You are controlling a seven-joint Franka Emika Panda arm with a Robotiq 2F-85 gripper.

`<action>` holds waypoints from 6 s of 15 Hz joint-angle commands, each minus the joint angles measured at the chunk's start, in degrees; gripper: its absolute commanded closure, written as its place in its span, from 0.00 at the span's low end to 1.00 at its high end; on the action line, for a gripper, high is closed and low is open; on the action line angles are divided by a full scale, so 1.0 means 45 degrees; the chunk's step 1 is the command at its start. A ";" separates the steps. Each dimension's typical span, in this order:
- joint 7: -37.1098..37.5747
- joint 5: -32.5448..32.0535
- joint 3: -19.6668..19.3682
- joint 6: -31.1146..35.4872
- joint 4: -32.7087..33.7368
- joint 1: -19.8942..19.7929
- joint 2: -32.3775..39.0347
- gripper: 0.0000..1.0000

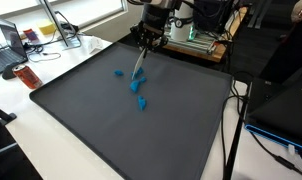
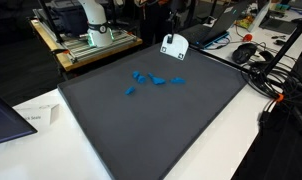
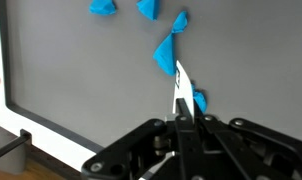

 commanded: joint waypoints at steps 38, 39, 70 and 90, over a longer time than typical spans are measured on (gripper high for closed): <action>1.0626 -0.1835 -0.0564 -0.9449 1.0464 0.2931 0.8305 0.99; 1.0521 -0.1871 -0.0575 -0.9316 1.0669 0.2969 0.8430 0.99; -0.2350 0.5217 -0.0776 0.0081 0.2192 -0.1833 0.1794 0.99; -0.4512 0.7818 -0.0677 0.4242 -0.1060 -0.1856 0.0290 0.96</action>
